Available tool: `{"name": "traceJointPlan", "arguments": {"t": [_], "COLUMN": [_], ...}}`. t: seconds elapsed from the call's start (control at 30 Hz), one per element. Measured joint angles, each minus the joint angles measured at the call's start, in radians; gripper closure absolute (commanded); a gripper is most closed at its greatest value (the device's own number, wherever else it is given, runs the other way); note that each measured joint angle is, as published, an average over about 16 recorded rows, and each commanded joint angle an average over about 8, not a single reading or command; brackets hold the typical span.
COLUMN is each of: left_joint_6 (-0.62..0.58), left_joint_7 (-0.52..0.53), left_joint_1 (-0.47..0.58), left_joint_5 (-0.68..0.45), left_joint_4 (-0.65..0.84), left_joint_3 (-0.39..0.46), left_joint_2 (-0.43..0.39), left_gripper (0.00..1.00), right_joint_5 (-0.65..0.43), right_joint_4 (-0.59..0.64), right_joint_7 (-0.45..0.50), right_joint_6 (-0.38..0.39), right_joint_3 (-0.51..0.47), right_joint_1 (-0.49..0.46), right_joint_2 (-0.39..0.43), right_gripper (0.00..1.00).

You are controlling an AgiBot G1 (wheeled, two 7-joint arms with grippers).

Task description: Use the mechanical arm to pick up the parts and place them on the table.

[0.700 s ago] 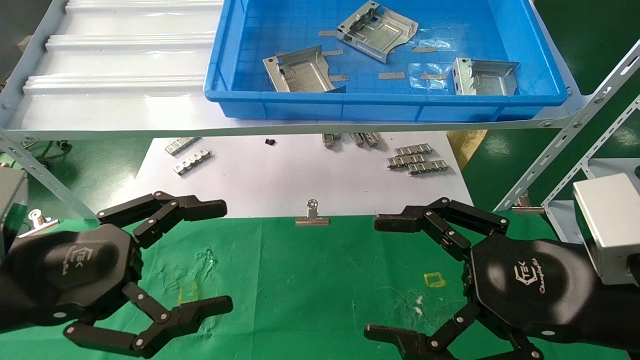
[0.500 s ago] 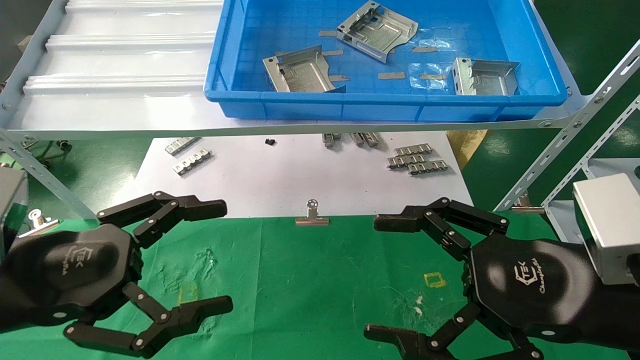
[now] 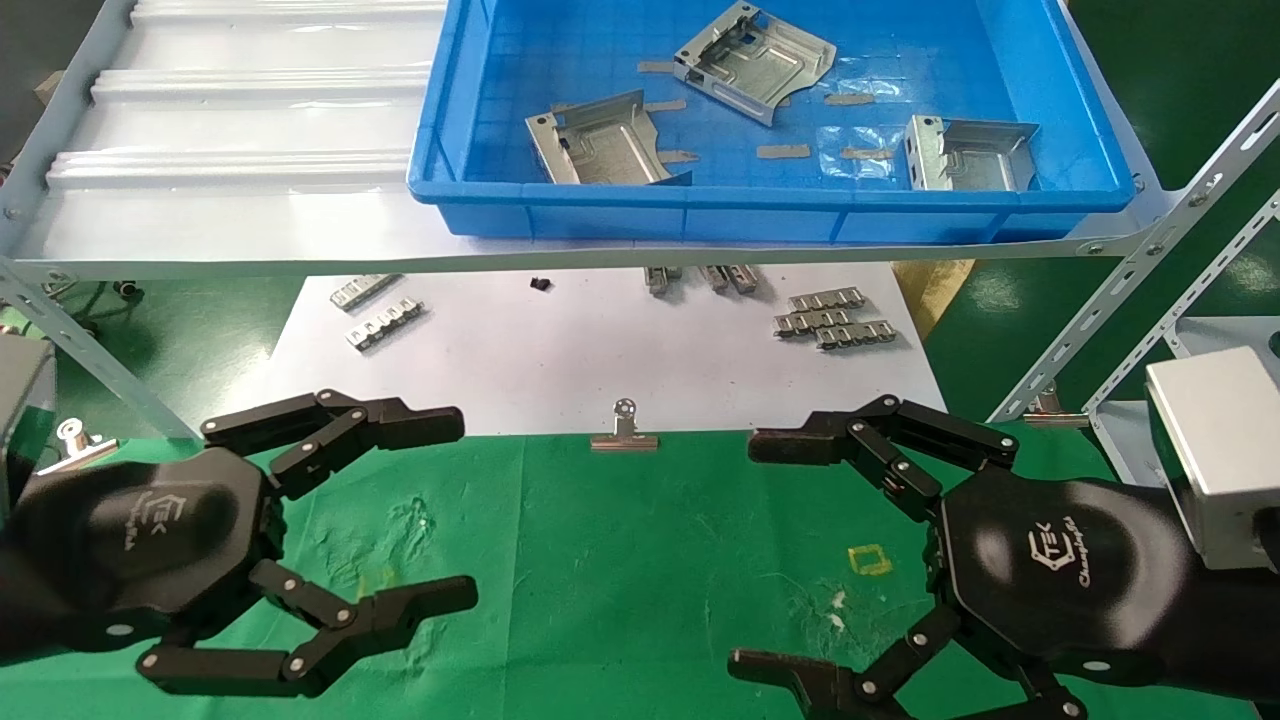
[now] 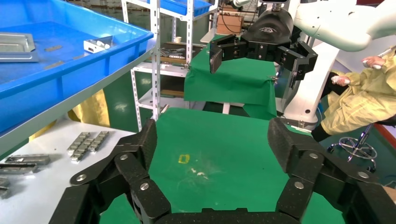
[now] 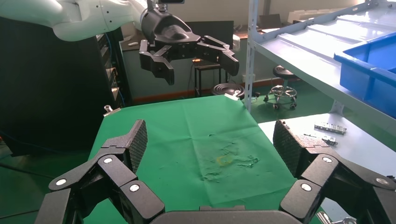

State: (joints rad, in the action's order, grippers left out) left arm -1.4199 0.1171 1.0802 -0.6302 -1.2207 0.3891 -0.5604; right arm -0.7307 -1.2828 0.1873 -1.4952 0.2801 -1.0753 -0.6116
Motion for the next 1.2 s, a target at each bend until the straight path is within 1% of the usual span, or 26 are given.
{"name": "traceJointPlan", "arguments": {"t": [0.53,0.7,0.8,0.93,1.07,1.2], "left_joint_6": [0.000,0.000,0.000,0.000,0.000,0.000], "left_joint_7": [0.000,0.000,0.000,0.000,0.000,0.000], "left_joint_1": [0.000,0.000,0.000,0.000,0.000,0.000], "left_joint_5": [0.000,0.000,0.000,0.000,0.000,0.000], "left_joint_4": [0.000,0.000,0.000,0.000,0.000,0.000], "left_joint_3": [0.000,0.000,0.000,0.000,0.000,0.000], "left_joint_2": [0.000,0.000,0.000,0.000,0.000,0.000], "left_gripper": [1.00,1.00,1.00,1.00,1.00,1.00], "right_joint_5": [-0.001,-0.027,-0.066,-0.150,-0.271,-0.407], "right_joint_4": [0.001,0.020,0.054,0.135,0.264,0.430], "right_joint_7": [0.000,0.009,0.015,0.019,0.014,-0.007], "right_joint_6": [0.002,0.032,0.067,0.134,0.224,0.323], "right_joint_3": [0.000,0.007,0.020,0.050,0.098,0.157], "right_joint_1": [-0.002,-0.043,-0.102,-0.218,-0.369,-0.521], "right_joint_2": [0.000,-0.022,-0.054,-0.121,-0.220,-0.337], "right_gripper": [0.00,0.00,0.00,0.00,0.00,0.00]}}
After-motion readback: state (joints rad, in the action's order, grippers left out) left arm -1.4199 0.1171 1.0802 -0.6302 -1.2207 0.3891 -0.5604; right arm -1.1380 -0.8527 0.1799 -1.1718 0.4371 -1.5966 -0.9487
